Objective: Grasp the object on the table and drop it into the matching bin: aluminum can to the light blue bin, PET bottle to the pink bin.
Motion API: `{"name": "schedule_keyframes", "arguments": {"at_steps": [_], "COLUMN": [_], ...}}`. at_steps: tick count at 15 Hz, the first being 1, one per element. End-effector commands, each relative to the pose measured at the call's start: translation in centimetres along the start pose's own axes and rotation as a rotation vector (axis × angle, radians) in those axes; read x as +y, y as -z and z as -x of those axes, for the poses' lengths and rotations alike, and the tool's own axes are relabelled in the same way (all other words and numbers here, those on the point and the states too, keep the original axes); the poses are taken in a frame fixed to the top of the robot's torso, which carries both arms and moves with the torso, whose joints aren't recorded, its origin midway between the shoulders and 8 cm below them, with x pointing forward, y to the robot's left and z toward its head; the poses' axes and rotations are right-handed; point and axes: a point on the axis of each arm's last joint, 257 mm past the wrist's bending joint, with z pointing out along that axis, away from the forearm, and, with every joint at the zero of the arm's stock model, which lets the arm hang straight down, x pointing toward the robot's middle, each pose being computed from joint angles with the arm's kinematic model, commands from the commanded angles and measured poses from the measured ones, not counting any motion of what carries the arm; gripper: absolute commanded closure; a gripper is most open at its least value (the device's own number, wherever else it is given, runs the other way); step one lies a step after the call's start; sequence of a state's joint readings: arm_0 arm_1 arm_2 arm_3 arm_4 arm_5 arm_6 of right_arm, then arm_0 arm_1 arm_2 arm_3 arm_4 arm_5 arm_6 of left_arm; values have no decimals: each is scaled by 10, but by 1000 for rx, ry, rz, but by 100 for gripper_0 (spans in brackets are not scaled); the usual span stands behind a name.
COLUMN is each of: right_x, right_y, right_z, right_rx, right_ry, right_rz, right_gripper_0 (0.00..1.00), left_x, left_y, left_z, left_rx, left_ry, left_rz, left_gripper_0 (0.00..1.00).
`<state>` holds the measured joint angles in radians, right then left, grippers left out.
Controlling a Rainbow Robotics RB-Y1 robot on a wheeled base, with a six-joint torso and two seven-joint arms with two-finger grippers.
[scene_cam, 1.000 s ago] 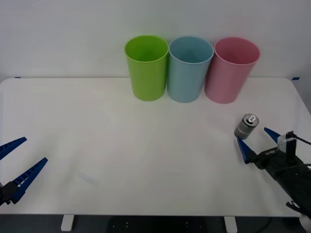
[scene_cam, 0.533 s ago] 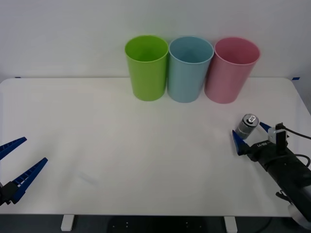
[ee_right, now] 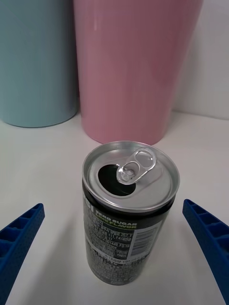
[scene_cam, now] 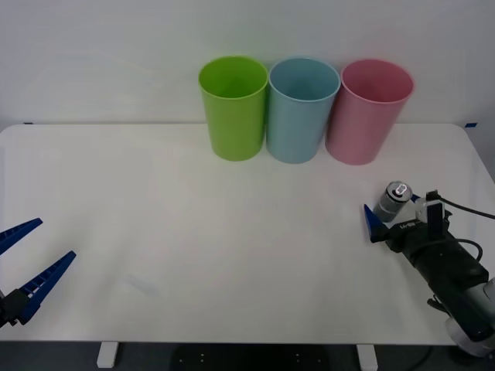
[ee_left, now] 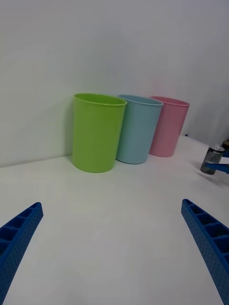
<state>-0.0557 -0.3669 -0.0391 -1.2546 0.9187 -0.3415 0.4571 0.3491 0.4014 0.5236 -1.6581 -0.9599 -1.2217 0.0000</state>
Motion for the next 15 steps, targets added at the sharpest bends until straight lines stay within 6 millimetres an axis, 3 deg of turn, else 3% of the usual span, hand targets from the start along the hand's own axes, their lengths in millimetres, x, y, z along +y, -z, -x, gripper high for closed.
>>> {"name": "schedule_keyframes", "arguments": {"at_steps": [1, 3, 4, 5, 15], "right_x": [5, 5, 7, 9, 11], "right_y": [-4, -6, -6, -7, -9], "right_z": [1, 0, 1, 1, 7], "right_rx": [3, 8, 8, 8, -9], "right_ry": [4, 7, 9, 8, -19], "right_rz": [3, -2, 2, 4, 13], "right_gripper_0": [0, 0, 29, 100, 100], "left_x": [0, 0, 0, 0, 0], "left_y": [0, 0, 0, 0, 0], "left_z": [0, 0, 0, 0, 0], "left_rx": [0, 0, 0, 0, 0], "left_ry": [0, 0, 0, 0, 0], "left_rz": [0, 0, 0, 0, 0], "left_gripper_0": [0, 0, 0, 0, 0]}}
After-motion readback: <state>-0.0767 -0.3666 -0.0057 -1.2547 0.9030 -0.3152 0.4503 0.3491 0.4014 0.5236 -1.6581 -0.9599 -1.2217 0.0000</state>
